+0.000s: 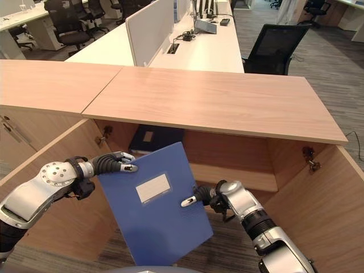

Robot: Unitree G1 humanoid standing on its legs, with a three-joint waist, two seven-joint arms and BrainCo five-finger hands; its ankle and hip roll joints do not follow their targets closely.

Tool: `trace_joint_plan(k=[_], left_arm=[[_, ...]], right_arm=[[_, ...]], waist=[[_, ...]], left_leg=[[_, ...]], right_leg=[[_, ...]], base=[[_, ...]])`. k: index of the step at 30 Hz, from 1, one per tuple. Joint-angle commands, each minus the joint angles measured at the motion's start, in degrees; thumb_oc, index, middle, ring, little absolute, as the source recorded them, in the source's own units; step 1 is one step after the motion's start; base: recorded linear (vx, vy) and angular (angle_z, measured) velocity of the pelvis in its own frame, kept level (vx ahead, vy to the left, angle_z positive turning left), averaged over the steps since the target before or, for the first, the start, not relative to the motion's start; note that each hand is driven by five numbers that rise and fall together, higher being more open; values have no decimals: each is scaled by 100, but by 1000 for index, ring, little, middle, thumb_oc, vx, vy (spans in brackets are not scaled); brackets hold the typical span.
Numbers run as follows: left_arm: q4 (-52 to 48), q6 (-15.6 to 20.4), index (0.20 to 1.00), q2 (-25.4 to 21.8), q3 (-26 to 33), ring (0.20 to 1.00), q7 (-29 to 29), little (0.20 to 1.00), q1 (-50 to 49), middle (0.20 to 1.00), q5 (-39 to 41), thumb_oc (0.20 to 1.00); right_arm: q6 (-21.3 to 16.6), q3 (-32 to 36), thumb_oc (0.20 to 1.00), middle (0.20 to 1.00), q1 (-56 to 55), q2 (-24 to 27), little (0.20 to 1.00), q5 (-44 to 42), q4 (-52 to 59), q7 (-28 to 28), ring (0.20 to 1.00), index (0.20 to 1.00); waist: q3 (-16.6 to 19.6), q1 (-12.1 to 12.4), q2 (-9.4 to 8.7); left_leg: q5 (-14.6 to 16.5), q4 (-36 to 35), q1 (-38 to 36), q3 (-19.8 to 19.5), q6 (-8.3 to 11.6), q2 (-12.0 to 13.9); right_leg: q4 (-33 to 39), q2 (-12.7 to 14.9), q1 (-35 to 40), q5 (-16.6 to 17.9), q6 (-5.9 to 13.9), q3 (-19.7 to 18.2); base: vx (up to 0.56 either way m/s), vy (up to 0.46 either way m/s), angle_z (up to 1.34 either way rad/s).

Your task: Put the empty folder in the office cabinet

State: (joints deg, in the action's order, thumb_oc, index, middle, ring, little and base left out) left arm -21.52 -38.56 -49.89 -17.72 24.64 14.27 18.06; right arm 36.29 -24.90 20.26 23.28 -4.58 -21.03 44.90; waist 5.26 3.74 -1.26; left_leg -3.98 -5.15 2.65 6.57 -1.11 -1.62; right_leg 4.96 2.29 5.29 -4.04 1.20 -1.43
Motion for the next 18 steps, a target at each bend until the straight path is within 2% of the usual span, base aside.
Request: trace_joint_plan(k=[1, 2, 3, 5, 6, 10, 11, 13, 15, 17, 18], left_arm=[[327, 618, 200, 914, 168, 200, -395, 200, 1012, 200, 303, 200], [393, 665, 200, 1033, 158, 200, -445, 200, 1043, 200, 367, 200], [439, 716, 200, 1112, 175, 200, -496, 200, 1063, 200, 402, 200], [494, 798, 200, 1398, 251, 200, -584, 200, 1061, 200, 479, 200], [507, 805, 200, 1401, 239, 200, -581, 200, 1056, 200, 472, 200], [597, 809, 200, 1708, 379, 200, -515, 200, 829, 200, 445, 200], [603, 807, 200, 1712, 367, 200, -500, 200, 814, 200, 429, 200], [897, 635, 200, 2079, 505, 200, -346, 200, 500, 200, 502, 200], [1121, 544, 200, 2301, 592, 200, -212, 200, 331, 200, 525, 200], [2170, 211, 501, 3291, 1069, 501, 133, 501, -302, 501, 883, 501], [2554, 139, 705, 3594, 1215, 705, 269, 705, -408, 705, 941, 705]], right_arm=[[-447, -291, 1000, 1000, 169, -1140, 1000, -636, 176, 316, 1000, 1000], [-464, -288, 388, 388, 150, -1355, 388, -761, 47, 303, 388, 388], [-489, -284, 200, 200, 136, -1494, 200, -825, -33, 273, 200, 200], [-497, -116, 200, 200, -73, -1965, 200, -1098, -271, 334, 200, 200], [-517, -105, 200, 200, -71, -1988, 200, -1096, -313, 335, 200, 200], [-646, 512, 200, 200, -559, -2671, 200, -1667, -544, 234, 200, 200], [-658, 522, 200, 200, -565, -2690, 200, -1683, -573, 218, 200, 200], [-540, 837, 200, 200, -903, -3109, 200, -1989, -757, 429, 200, 200], [-480, 987, 200, 200, -1042, -3275, 200, -2047, -851, 601, 200, 200], [-356, 1657, 200, 200, -1252, -3828, 200, -2408, -1226, 893, 200, 200], [-372, 1899, 200, 200, -1223, -3920, 200, -2506, -1365, 931, 200, 200]], waist=[[303, 92, 35], [309, 102, 34], [310, 110, 31], [289, 125, 55], [300, 127, 48], [263, 114, 78], [281, 120, 70], [243, 102, 64], [273, 90, 67], [278, 1, 70], [299, -23, 78]], left_leg=[[878, 15, -535, -219, 86, 119], [878, 15, -539, -221, 80, 117], [878, 15, -540, -222, 79, 116], [873, 15, -539, -226, 79, 111], [874, 15, -543, -227, 79, 112], [863, 15, -533, -226, 77, 104], [863, 15, -537, -227, 77, 105], [863, 15, -528, -229, 77, 105], [869, 15, -533, -232, 78, 105], [881, 15, -537, -236, 81, 104], [884, 15, -536, -234, 83, 103]], right_leg=[[4, -159, -494, 384, -243, 124], [4, -163, -486, 377, -241, 118], [4, -163, -482, 375, -241, 119], [4, -166, -478, 367, -237, 123], [4, -166, -474, 367, -237, 125], [4, -171, -477, 364, -237, 129], [4, -172, -473, 366, -237, 131], [4, -183, -488, 364, -238, 117], [4, -186, -487, 354, -240, 113], [4, -201, -489, 326, -241, 90], [4, -202, -493, 318, -242, 104]], base=[[0, 0, 0], [0, 0, 0], [0, 0, 0], [0, 0, 0], [0, 0, 0], [0, 0, 0], [0, 0, 0], [0, 0, 0], [-7, 0, -4], [-20, -6, -6], [-14, -8, -4]])
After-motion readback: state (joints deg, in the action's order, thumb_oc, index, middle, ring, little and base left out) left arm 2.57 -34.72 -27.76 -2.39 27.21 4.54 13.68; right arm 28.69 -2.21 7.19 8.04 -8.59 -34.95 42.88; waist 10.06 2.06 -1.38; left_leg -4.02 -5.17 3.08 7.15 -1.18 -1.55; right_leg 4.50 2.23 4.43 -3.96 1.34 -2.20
